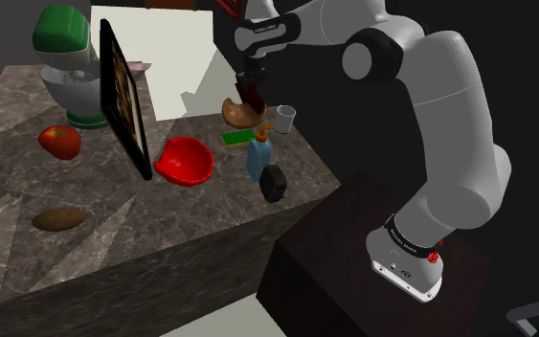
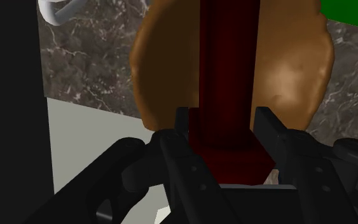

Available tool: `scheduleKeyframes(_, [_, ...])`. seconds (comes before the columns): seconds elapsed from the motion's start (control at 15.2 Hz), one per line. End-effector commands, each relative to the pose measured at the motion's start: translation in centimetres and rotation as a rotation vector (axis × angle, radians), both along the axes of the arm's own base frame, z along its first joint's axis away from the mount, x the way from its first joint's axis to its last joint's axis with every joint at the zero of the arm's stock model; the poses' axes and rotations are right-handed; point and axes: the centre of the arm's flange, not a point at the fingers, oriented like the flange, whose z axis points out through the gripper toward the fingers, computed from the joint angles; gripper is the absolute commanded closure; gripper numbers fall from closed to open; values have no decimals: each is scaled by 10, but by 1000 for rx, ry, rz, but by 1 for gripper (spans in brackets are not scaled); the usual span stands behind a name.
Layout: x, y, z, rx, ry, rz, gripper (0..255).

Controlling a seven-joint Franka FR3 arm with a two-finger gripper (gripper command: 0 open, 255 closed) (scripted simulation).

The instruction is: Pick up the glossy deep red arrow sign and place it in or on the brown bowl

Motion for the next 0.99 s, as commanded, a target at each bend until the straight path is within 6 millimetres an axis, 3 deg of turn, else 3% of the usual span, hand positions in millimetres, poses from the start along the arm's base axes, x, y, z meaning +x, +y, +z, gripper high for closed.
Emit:
scheduleKeyframes(0.0, [1,0,-1,0,-1,0,255])
scheduleKeyframes(0.33, [1,0,-1,0,-1,0,255])
scheduleKeyframes(0.4, [1,0,-1,0,-1,0,0])
scheduleKeyframes(0.73, [1,0,-1,0,-1,0,0])
scheduleKeyframes(0.92, [-2,2,39,0,-1,0,0])
